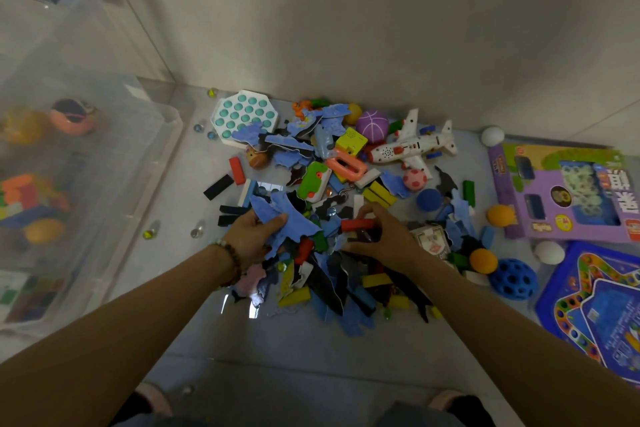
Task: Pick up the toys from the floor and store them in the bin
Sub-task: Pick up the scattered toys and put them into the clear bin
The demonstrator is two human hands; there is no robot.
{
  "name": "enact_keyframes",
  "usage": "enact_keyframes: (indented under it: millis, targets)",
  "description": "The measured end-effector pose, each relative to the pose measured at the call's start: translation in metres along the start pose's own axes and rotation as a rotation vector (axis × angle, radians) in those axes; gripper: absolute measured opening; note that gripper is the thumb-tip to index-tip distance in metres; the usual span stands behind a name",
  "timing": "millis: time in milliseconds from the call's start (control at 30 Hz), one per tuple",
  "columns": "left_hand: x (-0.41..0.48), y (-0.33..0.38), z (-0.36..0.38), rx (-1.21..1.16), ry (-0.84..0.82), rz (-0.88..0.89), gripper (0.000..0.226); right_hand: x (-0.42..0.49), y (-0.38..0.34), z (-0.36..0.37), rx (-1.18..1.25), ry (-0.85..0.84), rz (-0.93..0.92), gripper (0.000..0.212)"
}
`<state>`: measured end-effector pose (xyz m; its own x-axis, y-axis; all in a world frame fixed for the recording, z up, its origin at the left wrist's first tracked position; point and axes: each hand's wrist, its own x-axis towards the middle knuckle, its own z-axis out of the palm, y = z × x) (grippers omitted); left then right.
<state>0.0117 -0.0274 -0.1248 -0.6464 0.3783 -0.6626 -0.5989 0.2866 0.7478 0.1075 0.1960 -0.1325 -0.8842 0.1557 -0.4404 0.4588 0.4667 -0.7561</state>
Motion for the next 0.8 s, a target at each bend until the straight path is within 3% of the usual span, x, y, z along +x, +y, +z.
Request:
enact_keyframes:
  millis: [400, 567, 667, 800]
  targets:
    - [0.001, 0.0, 0.001, -0.052, 0.06, -0.028, 0.013, 0.0, 0.0, -0.006, 0.246, 0.119, -0.011, 0.028]
    - [-0.001, 0.014, 0.001, -0.047, -0.034, 0.064, 0.024, -0.003, -0.011, -0.021, 0.436, 0.168, 0.033, 0.026]
    - [-0.012, 0.04, -0.003, 0.033, -0.091, 0.131, 0.033, -0.006, -0.039, -0.037, 0.444, 0.21, 0.026, 0.031]
    - [-0.041, 0.1, -0.026, 0.04, -0.01, 0.149, 0.012, -0.006, -0.119, -0.066, 0.428, 0.162, -0.107, 0.025]
